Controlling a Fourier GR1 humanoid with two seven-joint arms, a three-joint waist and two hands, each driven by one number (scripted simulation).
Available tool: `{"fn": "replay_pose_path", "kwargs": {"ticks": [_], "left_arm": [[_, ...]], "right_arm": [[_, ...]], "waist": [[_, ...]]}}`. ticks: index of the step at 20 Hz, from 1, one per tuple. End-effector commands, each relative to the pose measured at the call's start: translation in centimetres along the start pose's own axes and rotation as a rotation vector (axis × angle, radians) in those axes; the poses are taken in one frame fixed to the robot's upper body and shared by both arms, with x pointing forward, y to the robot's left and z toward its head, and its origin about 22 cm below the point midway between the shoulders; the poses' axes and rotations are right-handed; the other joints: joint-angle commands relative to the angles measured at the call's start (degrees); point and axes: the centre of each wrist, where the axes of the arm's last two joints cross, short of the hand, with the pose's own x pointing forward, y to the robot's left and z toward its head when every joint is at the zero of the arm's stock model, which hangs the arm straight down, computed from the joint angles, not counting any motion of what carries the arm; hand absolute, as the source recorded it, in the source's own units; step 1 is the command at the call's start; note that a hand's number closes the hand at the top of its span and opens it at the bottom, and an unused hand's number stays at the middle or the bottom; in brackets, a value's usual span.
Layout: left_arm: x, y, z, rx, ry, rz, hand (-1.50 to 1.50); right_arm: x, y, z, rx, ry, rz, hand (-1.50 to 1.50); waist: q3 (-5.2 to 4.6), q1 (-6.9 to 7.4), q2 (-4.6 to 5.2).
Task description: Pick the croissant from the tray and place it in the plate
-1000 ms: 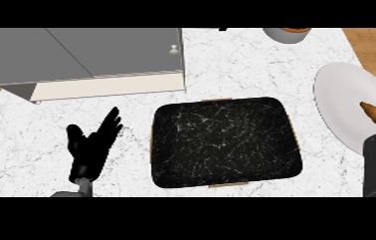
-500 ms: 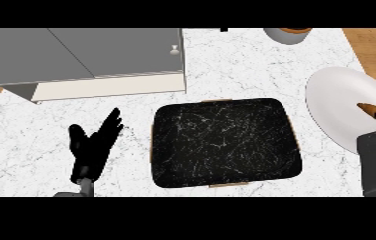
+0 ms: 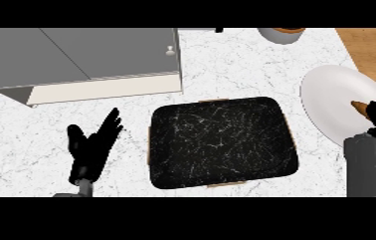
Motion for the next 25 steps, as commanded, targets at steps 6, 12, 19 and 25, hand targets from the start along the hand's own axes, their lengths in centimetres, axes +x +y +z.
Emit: {"fn": "replay_pose_path", "kwargs": {"ticks": [6,12,19,25], "left_arm": [[0.4,0.8,0.5,0.023,0.004,0.007,0.00],[-0.3,1.6,1.6,0.001,0.023,0.002,0.00],[0.4,-0.3,0.4,0.012,-0.006,0.004,0.00],[-0.7,1.5,-0.1,0.011,0.009,-0.003,0.00]], "right_arm": [[-1.8,-6.5,5.8,0.162,0.031,-0.201,-1.50],[-6.1,-8.5,8.0,0.245,0.006,-0.124,-1.50],[-7.5,-9.1,8.3,0.260,0.007,-0.079,-1.50],[-7.4,-8.7,9.5,0.295,0.026,-0.060,-1.50]], "waist": [[-0.15,-0.72,-0.35],[-0.16,0.15,-0.16],[-0.19,-0.04,-0.08],[-0.18,0.03,-0.01]]}}
